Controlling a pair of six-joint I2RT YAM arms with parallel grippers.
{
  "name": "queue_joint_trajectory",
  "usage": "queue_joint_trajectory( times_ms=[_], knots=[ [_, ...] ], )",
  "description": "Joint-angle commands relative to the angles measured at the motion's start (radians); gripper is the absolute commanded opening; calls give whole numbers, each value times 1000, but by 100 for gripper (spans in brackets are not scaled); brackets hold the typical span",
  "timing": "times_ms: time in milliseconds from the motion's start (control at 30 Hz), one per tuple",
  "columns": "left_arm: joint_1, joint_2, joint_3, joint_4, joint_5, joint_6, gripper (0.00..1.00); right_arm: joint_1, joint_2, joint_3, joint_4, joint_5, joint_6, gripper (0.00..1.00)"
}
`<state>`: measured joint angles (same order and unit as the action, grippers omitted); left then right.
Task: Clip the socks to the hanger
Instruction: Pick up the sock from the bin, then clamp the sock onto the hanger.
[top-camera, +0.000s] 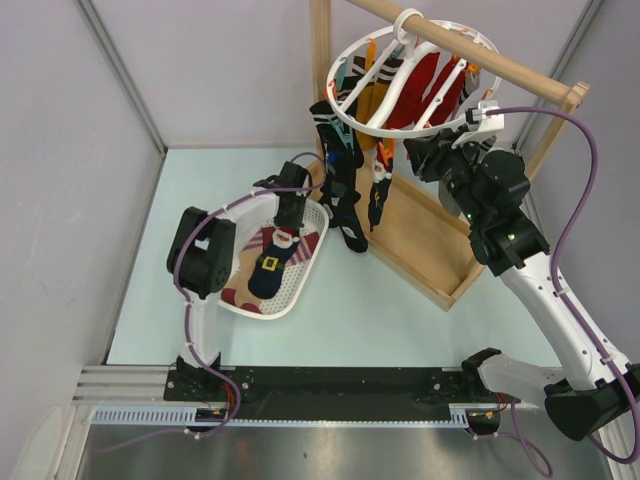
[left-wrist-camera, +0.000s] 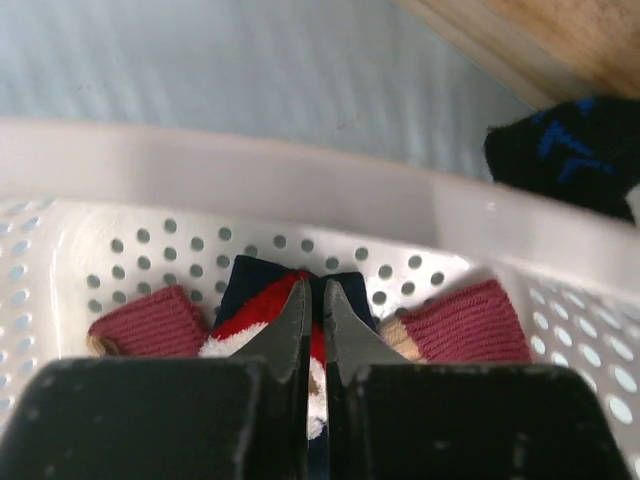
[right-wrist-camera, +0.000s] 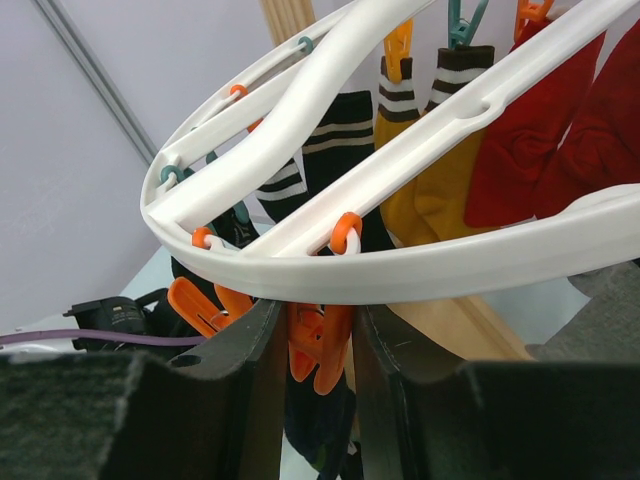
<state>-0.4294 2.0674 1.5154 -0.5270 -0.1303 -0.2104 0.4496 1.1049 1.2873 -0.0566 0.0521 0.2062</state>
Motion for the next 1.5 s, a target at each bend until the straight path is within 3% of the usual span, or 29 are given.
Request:
queue_joint_trajectory(
  times_ms=[0,600,667,867,1067,1467],
  knots=[
    [4,-130,-37,-25,-3,-17,2,-5,-19,49,11,8,1,0],
    [-81,-947,-438,425,27,25,0,-9,-19,49,21,-5,4,0],
    [-98,-1019,-455,462,55,46,0,-9,-22,49,23,-9,6,0],
    [-166,-1165,-567,781,248,49,0,-9,-19,49,26,-15,15,0],
    [-290,-1126,-601,1017,366,114,0,-17,-17,49,40,-32,25,0],
    [-419,-790,-488,1355,497,137,0,-34,-27,49,47,-43,44,0]
  ],
)
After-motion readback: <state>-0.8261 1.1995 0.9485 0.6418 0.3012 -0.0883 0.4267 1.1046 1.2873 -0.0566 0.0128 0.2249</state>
